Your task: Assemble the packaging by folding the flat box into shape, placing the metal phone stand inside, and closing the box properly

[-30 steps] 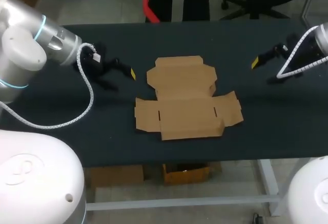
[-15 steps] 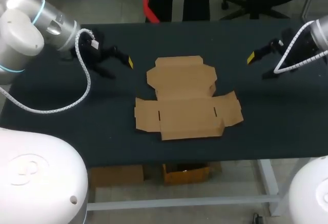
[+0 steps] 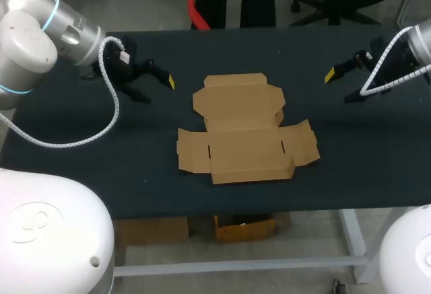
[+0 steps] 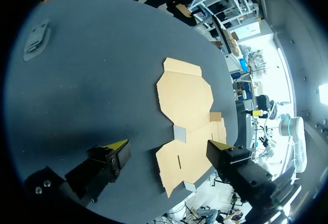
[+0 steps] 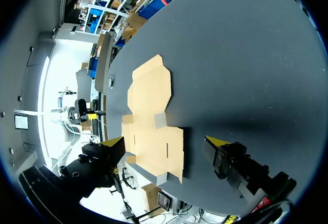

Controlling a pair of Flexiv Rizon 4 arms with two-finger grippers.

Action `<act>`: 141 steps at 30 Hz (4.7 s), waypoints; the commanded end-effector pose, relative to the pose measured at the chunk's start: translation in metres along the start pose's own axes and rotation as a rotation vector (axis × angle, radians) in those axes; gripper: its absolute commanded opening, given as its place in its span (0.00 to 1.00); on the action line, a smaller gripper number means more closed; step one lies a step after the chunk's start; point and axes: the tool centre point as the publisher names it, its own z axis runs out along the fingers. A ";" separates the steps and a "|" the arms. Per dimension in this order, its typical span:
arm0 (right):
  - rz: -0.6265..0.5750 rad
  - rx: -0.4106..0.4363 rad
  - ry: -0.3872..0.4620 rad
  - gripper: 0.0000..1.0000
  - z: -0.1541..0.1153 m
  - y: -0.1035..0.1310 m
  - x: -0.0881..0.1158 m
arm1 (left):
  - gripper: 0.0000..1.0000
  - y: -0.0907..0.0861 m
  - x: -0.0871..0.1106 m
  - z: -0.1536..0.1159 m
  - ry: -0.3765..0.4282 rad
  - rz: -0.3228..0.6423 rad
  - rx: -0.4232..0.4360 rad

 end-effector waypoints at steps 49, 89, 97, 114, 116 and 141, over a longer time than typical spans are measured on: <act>0.010 -0.083 0.094 1.00 0.076 0.044 0.007 | 1.00 -0.038 0.004 0.003 0.035 0.069 0.049; 0.015 0.001 0.126 0.42 0.143 0.069 -0.005 | 1.00 -0.044 -0.001 0.020 0.047 0.058 0.018; 0.023 0.015 0.124 0.38 0.152 0.073 -0.010 | 1.00 -0.044 -0.001 0.019 0.045 0.057 0.021; 0.038 0.021 0.158 0.36 0.166 0.081 -0.015 | 1.00 -0.047 -0.004 0.022 0.050 0.051 0.016; 0.035 0.022 0.166 0.37 0.168 0.081 -0.013 | 1.00 -0.047 -0.004 0.022 0.051 0.050 0.017; 0.057 -0.032 0.215 0.35 0.184 0.079 0.005 | 1.00 -0.040 -0.014 0.019 0.075 0.048 0.028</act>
